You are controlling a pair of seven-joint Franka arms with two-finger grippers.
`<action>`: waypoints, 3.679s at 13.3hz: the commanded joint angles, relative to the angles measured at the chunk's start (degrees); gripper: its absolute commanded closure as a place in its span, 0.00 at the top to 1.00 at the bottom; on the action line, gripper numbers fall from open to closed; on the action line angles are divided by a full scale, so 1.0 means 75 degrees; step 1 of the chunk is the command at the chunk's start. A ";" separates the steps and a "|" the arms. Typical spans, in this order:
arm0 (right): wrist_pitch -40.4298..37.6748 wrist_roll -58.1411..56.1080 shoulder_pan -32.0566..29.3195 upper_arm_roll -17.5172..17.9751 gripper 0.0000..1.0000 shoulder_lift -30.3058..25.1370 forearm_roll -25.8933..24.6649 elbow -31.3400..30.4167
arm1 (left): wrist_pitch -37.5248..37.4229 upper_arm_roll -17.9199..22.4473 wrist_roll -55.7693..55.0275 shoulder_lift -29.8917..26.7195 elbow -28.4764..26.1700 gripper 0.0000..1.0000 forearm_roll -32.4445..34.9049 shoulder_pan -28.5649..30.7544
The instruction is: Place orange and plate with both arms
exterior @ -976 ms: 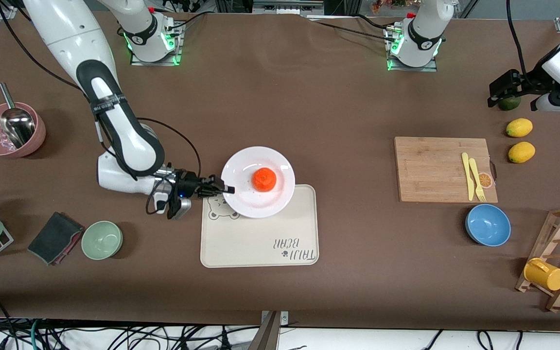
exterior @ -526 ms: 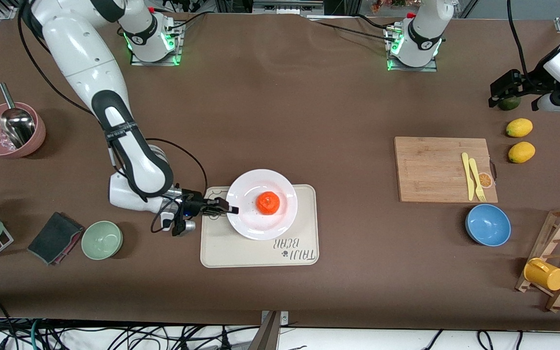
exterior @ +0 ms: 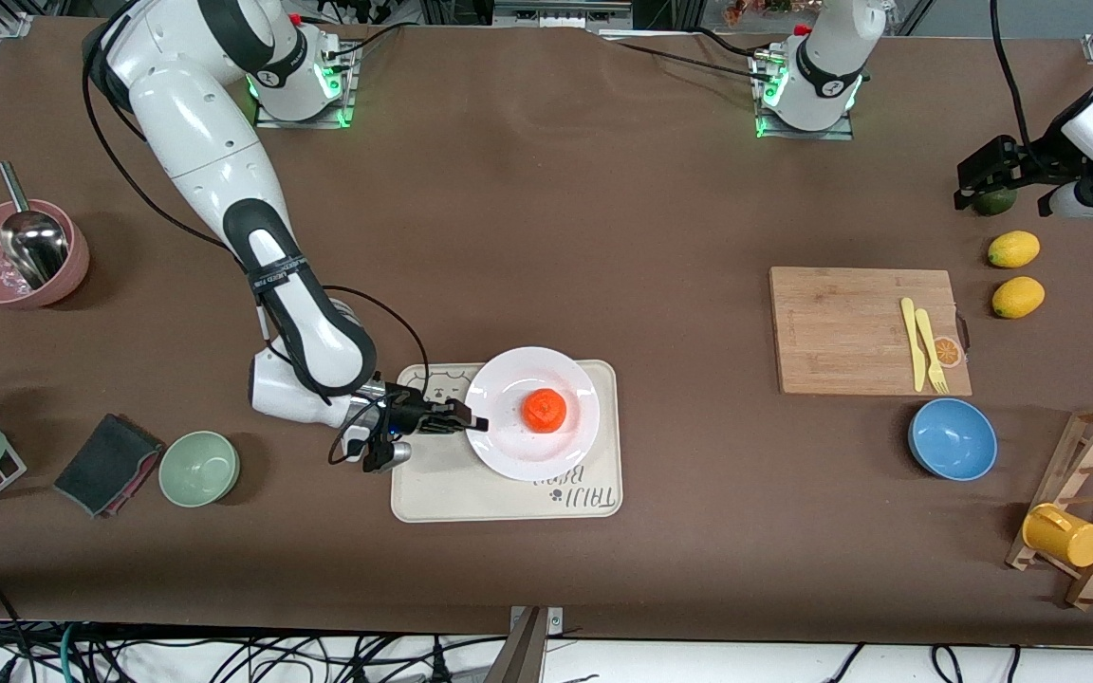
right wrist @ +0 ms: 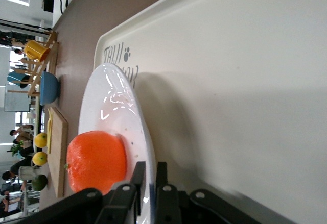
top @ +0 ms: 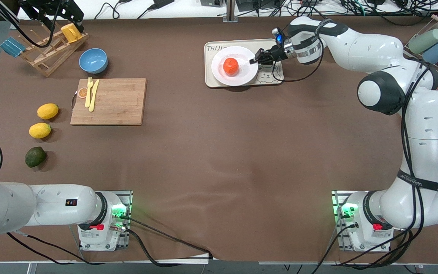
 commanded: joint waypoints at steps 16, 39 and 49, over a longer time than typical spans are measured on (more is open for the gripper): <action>-0.3620 0.3962 -0.0078 -0.1029 1.00 -0.2839 -0.7596 0.0206 | -0.0047 -0.0021 0.0116 0.0135 0.0194 1.00 -0.0160 0.0253; -0.5608 0.5439 -0.1308 -0.2226 1.00 -0.8103 -0.8219 -0.2747 | -0.0071 -0.0138 0.0163 0.0230 0.0429 1.00 -0.0195 0.0101; -0.5734 0.5287 -0.1203 -0.2121 1.00 -0.7740 -0.8617 -0.2255 | -0.0094 -0.0337 0.0093 0.0253 0.0476 1.00 -0.0207 0.0031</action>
